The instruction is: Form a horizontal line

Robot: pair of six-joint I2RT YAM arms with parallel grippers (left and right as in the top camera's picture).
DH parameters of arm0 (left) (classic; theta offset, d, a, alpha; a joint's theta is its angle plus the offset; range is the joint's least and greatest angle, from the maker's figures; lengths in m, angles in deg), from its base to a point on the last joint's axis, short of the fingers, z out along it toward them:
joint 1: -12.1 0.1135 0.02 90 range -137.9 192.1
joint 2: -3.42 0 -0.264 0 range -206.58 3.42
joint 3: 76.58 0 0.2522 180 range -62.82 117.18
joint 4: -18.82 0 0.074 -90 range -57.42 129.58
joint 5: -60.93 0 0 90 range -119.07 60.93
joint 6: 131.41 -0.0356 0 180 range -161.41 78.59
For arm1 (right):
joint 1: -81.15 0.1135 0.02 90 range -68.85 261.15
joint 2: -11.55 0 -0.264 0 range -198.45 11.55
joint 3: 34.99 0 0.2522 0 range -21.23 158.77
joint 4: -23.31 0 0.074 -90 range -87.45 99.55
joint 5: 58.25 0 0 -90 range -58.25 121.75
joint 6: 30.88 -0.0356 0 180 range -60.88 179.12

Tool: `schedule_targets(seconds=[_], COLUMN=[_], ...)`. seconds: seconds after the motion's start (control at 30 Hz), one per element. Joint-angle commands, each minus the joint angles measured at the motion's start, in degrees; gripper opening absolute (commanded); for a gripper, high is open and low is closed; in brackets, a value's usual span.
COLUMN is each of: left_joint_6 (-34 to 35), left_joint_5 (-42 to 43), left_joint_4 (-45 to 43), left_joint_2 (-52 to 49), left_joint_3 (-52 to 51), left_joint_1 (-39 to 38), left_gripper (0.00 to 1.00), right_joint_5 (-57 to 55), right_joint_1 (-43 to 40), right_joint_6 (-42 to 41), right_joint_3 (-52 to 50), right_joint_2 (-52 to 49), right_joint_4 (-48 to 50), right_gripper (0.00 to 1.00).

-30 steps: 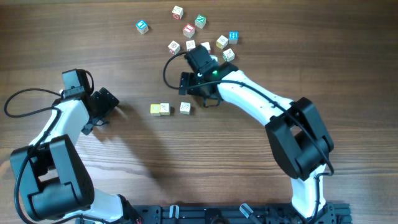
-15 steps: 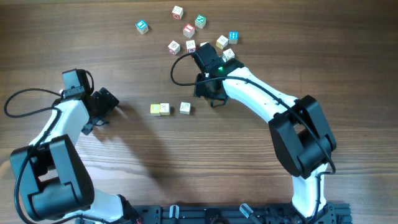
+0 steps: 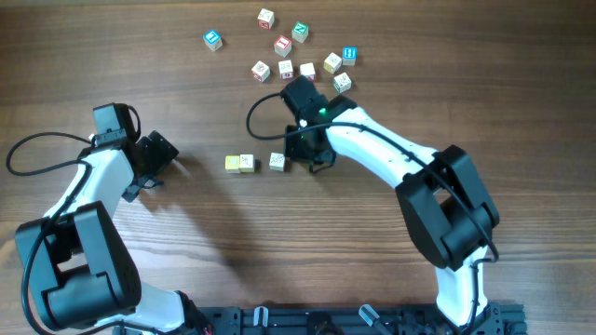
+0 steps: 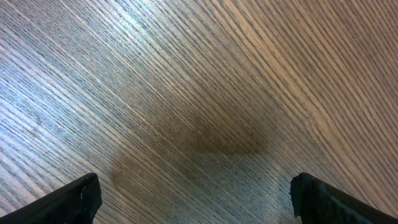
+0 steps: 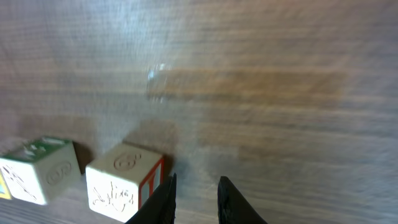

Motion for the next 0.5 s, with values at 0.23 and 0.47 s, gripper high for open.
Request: schedule_targets(seconds=[0.23, 0.47], left_joint_6=[0.11, 0.13], left_joint_5=[-0.52, -0.52], left_joint_4=[0.0, -0.02], left_joint_2=[-0.39, -0.39], left_joint_3=[-0.26, -0.26], left_joint_1=[0.11, 0.11], left_gripper=[1.0, 1.0], right_joint_5=[1.25, 1.25], right_joint_1=[1.27, 1.27], right_joint_6=[-0.42, -0.44], right_joint_3=[-0.55, -0.55], right_joint_2=[1.38, 1.36], right_joint_4=[1.81, 1.86], right_gripper=[0.24, 0.19])
